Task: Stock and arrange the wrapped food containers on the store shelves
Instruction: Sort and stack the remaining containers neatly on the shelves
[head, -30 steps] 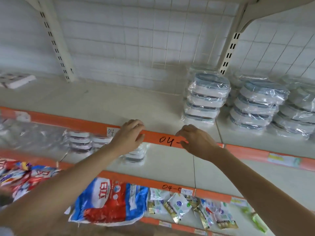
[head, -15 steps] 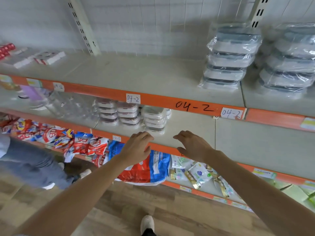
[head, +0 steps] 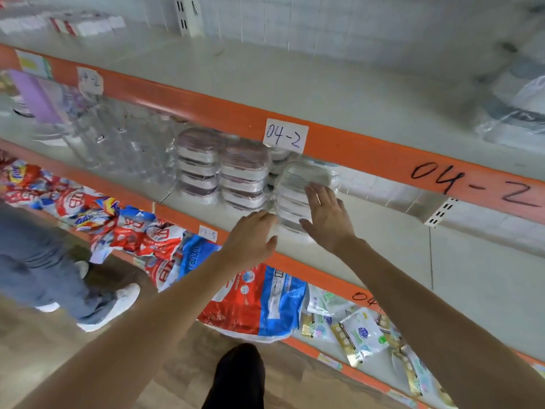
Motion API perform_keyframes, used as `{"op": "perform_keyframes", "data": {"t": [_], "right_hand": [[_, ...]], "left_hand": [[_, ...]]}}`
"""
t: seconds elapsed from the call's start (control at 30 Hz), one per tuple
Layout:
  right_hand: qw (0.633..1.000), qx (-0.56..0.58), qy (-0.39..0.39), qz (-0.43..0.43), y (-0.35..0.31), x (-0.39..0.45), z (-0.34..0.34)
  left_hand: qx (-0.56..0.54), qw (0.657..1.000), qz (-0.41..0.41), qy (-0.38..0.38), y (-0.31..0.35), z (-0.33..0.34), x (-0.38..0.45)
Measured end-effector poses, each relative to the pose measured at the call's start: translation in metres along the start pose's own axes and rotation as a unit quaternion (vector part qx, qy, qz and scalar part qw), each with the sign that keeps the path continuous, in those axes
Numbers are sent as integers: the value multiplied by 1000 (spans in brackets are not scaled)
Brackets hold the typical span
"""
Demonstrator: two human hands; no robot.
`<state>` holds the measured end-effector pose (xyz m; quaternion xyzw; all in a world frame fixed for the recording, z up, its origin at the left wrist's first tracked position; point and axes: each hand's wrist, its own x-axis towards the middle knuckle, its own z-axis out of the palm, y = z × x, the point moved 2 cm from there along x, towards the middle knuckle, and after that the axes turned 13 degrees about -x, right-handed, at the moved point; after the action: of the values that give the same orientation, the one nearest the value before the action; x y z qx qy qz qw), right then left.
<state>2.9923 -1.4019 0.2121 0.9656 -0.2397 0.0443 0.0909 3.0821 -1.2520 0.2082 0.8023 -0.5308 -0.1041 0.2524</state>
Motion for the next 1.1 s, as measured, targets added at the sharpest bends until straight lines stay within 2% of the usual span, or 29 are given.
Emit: {"op": "perform_keyframes", "data": {"t": [0.17,0.27,0.4,0.47,0.57,0.67,0.77,0.83,1.0,1.1], "right_hand": [[998,-23,17,64,7,45,45],[994,-7,86,70,10,46,56],[980,41,187,58,29,16,51],[973,57,210,73,44,-12,58],[963,74,226,126,64,-56,80],[961,78,209,164,72,-89,104],[969,78,169,162,70,-115,120],[973,78,151,158,71,-126,126],[975,77,140,153,67,-135,125],[977,73,137,146,61,-140,116]], "left_hand": [[-16,1000,12,23,-36,26,29],[-14,1000,16,20,-42,41,39],[30,994,71,75,-38,47,57],[55,988,105,98,-34,52,68],[110,985,124,51,-31,71,93],[178,977,118,26,-29,90,118],[212,969,122,50,-28,94,131],[227,967,112,40,-29,93,135],[187,975,113,28,-37,84,136],[154,971,177,41,-38,75,121]]}}
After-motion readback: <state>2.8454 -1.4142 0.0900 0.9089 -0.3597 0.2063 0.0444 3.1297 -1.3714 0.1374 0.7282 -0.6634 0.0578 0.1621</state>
